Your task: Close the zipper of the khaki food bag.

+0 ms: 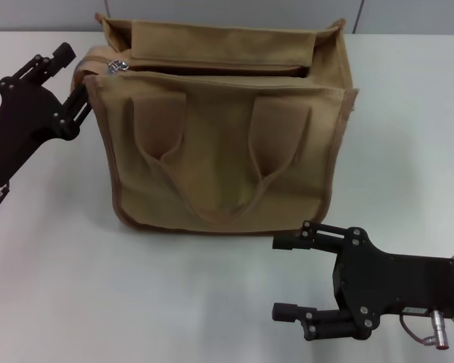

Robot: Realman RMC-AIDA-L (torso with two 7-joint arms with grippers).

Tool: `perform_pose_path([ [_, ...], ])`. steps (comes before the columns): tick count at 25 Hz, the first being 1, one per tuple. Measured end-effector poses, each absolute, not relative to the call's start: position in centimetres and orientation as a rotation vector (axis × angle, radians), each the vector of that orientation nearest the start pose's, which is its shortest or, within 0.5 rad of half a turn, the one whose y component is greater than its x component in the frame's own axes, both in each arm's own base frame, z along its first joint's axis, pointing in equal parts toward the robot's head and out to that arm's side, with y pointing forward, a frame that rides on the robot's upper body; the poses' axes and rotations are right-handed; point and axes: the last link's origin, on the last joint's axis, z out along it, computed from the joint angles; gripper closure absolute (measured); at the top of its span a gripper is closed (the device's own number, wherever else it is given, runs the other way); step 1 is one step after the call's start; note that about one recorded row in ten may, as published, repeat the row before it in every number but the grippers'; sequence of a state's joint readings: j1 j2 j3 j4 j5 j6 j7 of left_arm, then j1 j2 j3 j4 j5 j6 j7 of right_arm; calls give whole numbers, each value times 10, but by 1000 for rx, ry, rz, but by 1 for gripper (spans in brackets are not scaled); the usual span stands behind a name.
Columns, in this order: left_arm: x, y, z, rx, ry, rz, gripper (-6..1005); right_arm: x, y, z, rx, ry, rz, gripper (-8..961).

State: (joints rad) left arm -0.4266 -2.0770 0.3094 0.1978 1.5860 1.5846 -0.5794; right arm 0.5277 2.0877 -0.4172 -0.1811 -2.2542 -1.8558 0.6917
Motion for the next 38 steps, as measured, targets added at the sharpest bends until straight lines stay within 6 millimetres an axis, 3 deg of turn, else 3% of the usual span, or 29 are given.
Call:
perform_pose_path([
  [7,-300,301,13,-1959,-345,-1075,618,251,234,-56,-2782,125,1255,159],
  [10,-298,299,16,-1960,-355,-1108,813,250,231,-56,-2745,95,1278,159],
  [15,-290,294,18,-1964,-336,-1197,863,245,239,-51,-2634,108,1333,160],
  [21,-273,296,18,-2008,-351,-1334,923,230,266,-37,-2265,84,1422,160],
  [25,-265,297,16,-2030,-327,-1371,922,213,278,-38,-2271,101,1501,161],
  [26,-260,298,16,-2042,-313,-1392,922,201,286,-41,-2316,155,1554,161],
  [31,-253,303,16,-2062,-347,-1450,922,178,303,-48,-2408,328,1636,161],
  [38,-249,307,16,-2078,-381,-1476,922,168,318,-58,-2424,510,1625,162],
])
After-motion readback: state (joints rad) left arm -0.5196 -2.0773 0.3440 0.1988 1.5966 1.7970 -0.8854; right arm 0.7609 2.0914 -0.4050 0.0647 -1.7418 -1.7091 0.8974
